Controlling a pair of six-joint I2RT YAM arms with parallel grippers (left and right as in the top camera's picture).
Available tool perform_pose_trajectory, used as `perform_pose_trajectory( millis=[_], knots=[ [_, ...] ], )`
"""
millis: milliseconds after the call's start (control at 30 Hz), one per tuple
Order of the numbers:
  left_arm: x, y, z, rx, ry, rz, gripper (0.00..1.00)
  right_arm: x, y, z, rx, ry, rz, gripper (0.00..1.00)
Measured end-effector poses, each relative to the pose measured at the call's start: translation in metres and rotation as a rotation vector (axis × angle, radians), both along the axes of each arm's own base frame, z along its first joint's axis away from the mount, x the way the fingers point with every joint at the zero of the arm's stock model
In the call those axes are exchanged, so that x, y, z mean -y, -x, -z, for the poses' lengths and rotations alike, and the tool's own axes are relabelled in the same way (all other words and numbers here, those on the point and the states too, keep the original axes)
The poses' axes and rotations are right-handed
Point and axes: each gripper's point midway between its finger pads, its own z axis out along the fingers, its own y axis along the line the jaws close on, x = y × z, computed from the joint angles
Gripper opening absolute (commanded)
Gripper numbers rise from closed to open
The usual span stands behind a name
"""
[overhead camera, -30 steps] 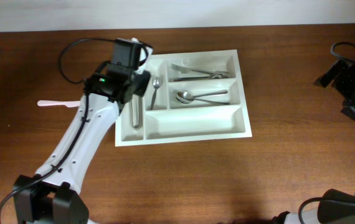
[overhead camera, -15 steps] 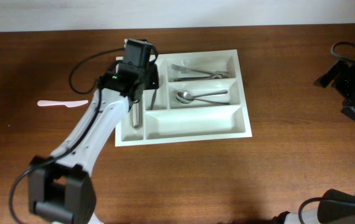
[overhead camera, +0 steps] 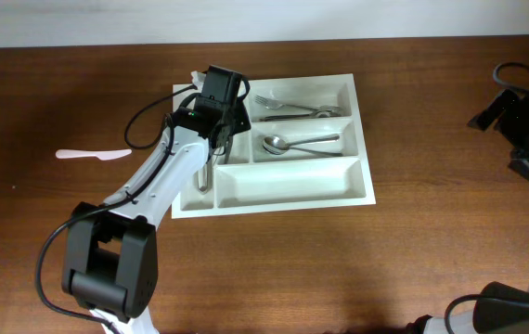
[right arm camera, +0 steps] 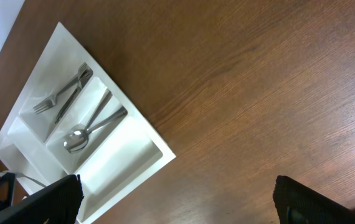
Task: Pack container
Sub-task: 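Lower the spoon into the tray's upper-left compartment and release, then move the left gripper back over the pink plastic knife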
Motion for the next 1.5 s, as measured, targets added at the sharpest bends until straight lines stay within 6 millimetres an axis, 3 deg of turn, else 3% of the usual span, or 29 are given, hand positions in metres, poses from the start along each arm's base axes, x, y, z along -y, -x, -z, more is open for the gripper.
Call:
perform_pose_trajectory(
  millis=[500, 633, 667, 700, 800, 900, 1033, 1167, 1200, 1300, 1400, 1500],
  knots=[
    [0.008, -0.012, 0.0, 0.029, 0.094, -0.058, 0.03, 0.0, 0.0, 0.0, 0.0, 0.0, 0.0, 0.99],
    [0.007, -0.013, 0.003, 0.024, 0.097, -0.066, 0.3, 0.0, 0.0, 0.0, -0.001, 0.0, -0.001, 0.99],
    [0.007, -0.013, 0.005, 0.021, 0.093, -0.063, 0.46, -0.001, 0.001, 0.0, -0.005, -0.002, 0.0, 0.99],
    [0.007, -0.014, 0.007, 0.021, 0.092, -0.061, 0.55, -0.001, 0.002, 0.001, -0.009, -0.004, -0.001, 0.99],
    [0.009, -0.016, 0.008, 0.023, 0.071, -0.03, 0.57, -0.001, 0.003, 0.001, -0.014, -0.006, 0.0, 0.99],
    [0.012, -0.024, -0.01, 0.051, 0.04, 0.025, 0.56, -0.001, 0.003, 0.001, -0.014, -0.006, -0.001, 0.99],
    [0.011, -0.036, -0.058, 0.123, -0.035, 0.109, 0.58, -0.002, 0.003, 0.001, -0.015, -0.007, 0.0, 0.99],
    [-0.014, -0.031, -0.119, 0.199, -0.196, 0.169, 0.73, -0.002, 0.003, 0.001, -0.015, -0.007, 0.0, 0.99],
    [-0.026, -0.027, -0.139, 0.223, -0.256, 0.177, 0.76, -0.001, 0.003, 0.001, -0.014, -0.006, -0.001, 0.99],
    [-0.064, -0.006, -0.171, 0.223, -0.394, 0.146, 0.78, -0.001, 0.003, 0.001, -0.013, -0.006, 0.0, 0.99],
    [-0.117, 0.016, -0.178, 0.135, -0.522, 0.076, 0.79, -0.001, 0.003, 0.001, -0.013, -0.006, -0.001, 0.99],
    [-0.177, 0.028, -0.159, 0.004, -0.585, -0.024, 0.85, -0.001, 0.003, 0.001, -0.013, -0.006, -0.001, 0.99]
  ],
)
